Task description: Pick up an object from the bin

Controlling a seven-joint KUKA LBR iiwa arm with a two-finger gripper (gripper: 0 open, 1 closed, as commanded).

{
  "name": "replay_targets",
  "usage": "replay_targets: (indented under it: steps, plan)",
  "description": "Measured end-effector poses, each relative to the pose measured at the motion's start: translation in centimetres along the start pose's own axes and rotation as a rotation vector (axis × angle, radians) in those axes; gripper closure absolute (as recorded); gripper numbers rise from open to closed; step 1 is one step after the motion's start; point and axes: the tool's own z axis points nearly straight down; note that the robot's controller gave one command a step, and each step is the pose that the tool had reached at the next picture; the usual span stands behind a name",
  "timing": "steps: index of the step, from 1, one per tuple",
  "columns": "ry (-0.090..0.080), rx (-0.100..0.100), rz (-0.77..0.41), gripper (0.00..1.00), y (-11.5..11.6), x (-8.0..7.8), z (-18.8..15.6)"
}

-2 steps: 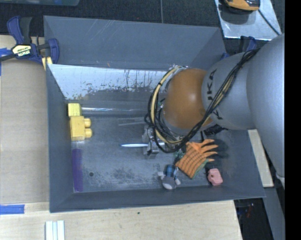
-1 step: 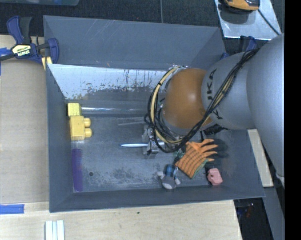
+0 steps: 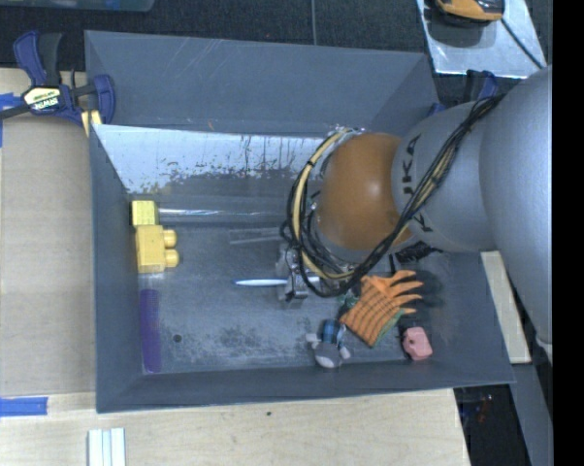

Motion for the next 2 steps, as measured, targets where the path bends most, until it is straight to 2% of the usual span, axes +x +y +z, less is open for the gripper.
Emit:
replay_targets:
  steps: [2]
  plan:
    - [0.000,0.000,-0.001,1.00,0.01,0.00,0.00]
